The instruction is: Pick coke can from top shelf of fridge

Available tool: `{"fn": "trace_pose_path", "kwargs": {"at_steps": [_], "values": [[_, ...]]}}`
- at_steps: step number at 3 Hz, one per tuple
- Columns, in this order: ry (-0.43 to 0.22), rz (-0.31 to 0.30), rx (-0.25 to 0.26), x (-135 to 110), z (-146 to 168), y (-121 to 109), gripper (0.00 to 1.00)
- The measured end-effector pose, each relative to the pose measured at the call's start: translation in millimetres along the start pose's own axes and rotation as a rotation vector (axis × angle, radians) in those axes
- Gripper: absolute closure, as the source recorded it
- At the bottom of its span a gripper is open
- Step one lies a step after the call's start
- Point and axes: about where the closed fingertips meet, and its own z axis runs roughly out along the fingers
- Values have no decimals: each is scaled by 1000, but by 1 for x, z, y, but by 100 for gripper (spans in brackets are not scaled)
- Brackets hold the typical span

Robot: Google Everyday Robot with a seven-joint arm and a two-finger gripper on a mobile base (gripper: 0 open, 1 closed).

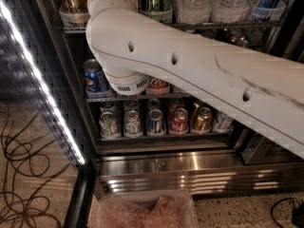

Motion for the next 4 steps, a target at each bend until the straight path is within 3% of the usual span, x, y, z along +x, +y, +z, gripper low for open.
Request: {"fn": "trace_pose_path", "kwargs": {"at_steps": [2,4], "values": [[0,0,0,0,0,0,99],[-79,28,-46,-37,-7,-7,100]]}}
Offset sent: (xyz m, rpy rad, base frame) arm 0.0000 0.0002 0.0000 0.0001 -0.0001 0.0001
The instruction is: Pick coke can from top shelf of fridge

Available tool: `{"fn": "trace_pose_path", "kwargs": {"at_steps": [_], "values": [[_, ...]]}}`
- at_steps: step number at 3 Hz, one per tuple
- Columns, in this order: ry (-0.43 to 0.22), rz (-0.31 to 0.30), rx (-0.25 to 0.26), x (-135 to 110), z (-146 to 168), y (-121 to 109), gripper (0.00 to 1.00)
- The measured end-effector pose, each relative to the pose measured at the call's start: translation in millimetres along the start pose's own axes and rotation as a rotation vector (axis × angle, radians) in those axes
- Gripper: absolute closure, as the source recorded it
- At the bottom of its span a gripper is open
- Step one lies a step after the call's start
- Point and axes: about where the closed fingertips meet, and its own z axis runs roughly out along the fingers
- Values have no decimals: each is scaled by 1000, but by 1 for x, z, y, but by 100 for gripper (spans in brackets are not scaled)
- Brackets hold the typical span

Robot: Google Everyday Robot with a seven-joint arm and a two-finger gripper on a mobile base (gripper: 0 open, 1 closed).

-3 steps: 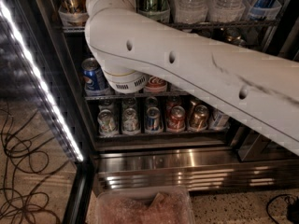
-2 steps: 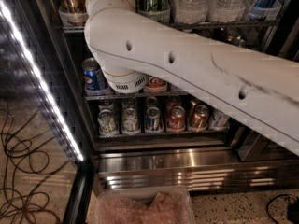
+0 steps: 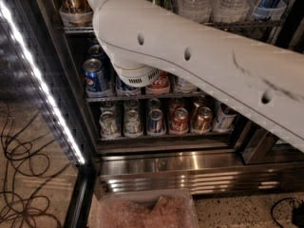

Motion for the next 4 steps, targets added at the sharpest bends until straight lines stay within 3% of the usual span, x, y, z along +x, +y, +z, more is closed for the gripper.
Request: {"fn": "trace_pose_path", "kwargs": {"at_steps": [1,2,3,4], "values": [[-30,11,-59,-18,-6,-7,100],[1,29,-135,-17,-14,-20,100],[99,35,-235,18,-28,-21,100],[99,35,-235,8,-26,-23,100]]}}
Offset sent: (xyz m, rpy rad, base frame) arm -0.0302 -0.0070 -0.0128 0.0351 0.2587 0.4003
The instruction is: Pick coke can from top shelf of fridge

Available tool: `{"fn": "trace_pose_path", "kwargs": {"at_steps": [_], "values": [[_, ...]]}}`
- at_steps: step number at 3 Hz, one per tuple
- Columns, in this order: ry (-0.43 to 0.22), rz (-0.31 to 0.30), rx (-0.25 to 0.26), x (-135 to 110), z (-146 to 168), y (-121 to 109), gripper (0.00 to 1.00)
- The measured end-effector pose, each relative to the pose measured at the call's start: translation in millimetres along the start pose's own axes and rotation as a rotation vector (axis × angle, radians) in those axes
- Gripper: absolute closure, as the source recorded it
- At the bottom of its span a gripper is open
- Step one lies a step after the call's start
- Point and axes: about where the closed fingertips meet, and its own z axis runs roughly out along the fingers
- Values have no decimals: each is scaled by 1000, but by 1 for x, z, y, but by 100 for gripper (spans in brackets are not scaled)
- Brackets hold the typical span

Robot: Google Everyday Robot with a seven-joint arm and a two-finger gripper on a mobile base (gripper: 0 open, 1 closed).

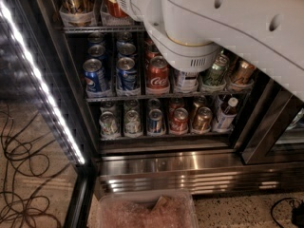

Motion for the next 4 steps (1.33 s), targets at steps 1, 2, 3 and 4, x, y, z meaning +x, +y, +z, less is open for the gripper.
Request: {"fn": "trace_pose_path", "kwargs": {"at_steps": [1,2,3,4], "values": [[0,0,0,0,0,0,100],[-5,-2,-16,-8,-8,6,100],[-39,23,-37,-36,-26,18,100],[-77,55,-109,-65,-43,43,100]]}}
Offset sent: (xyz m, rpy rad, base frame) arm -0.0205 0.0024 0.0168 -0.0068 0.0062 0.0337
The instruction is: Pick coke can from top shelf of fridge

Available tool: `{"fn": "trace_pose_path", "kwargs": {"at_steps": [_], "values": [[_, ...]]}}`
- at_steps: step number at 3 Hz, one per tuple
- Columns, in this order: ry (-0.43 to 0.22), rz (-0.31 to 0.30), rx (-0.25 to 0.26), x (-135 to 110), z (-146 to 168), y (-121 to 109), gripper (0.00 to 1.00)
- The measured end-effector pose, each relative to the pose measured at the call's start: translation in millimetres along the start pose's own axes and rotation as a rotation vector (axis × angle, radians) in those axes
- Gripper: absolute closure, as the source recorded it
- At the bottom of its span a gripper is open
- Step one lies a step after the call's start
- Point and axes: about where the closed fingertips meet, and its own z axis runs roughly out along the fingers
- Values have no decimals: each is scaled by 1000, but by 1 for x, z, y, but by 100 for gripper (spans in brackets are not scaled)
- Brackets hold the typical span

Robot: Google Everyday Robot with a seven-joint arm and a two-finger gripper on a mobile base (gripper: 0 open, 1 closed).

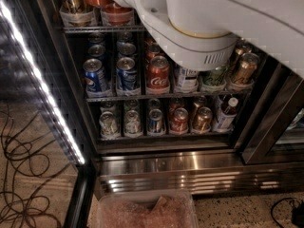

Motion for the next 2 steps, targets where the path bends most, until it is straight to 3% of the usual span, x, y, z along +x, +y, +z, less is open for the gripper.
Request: {"fn": "trace_pose_path", "kwargs": {"at_steps": [1,2], "values": [[44,93,-65,14,-25,24,100],[167,231,-83,75,-59,45,100]]}}
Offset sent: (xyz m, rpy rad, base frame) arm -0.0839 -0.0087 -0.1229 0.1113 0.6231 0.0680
